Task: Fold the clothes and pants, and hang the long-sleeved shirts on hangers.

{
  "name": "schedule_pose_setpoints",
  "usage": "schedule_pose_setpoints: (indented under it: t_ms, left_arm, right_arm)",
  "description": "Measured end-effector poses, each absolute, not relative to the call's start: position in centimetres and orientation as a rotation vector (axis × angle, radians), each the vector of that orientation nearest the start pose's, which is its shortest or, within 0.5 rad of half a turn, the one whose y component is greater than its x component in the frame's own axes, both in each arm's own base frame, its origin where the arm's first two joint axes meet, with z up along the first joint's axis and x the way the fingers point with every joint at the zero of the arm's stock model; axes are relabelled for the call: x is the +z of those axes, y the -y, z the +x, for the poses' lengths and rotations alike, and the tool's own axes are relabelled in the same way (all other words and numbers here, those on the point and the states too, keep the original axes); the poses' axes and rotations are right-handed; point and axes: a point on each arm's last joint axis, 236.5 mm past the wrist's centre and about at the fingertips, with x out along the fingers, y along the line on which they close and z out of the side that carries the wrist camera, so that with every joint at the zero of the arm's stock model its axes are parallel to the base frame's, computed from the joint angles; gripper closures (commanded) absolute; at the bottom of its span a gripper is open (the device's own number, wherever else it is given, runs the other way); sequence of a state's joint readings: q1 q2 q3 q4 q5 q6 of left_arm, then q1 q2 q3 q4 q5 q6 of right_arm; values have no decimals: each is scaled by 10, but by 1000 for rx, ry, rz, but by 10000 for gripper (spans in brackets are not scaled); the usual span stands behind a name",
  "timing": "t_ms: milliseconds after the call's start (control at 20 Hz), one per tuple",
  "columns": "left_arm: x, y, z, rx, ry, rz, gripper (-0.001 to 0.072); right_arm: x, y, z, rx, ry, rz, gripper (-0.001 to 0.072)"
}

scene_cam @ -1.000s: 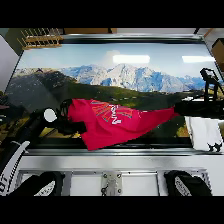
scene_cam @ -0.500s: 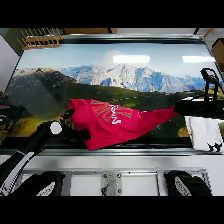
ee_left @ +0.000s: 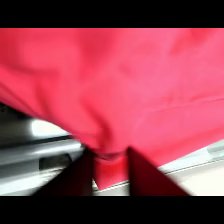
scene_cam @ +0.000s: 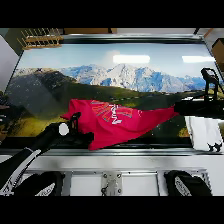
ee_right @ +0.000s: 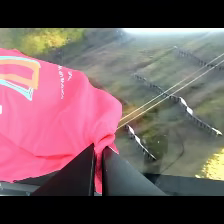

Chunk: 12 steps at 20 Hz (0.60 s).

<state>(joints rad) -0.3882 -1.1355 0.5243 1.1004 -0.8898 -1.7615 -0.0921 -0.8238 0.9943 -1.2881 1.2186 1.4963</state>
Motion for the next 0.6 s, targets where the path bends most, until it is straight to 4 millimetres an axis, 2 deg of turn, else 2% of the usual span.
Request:
schedule_pose_setpoints:
  t_ms: [200,300,350,450,550,600]
  left_arm:
    - [-109,166,213,-208,-1563,-405,697]
    - [-81,160,237,-218,-1481,-443,697]
    - [-58,157,252,-233,-1422,-458,697]
    - [12,147,287,-271,-1253,-483,697]
    - [103,135,310,-309,-1041,-483,697]
    - [145,129,315,-325,-943,-478,697]
  right_arm:
    - [107,-33,312,144,-1018,208,697]
    - [116,-33,318,142,-985,204,697]
    - [127,-32,323,141,-952,200,697]
    - [164,-30,337,139,-846,186,697]
    - [216,-27,350,136,-700,169,697]
    - [246,-26,355,135,-623,159,697]
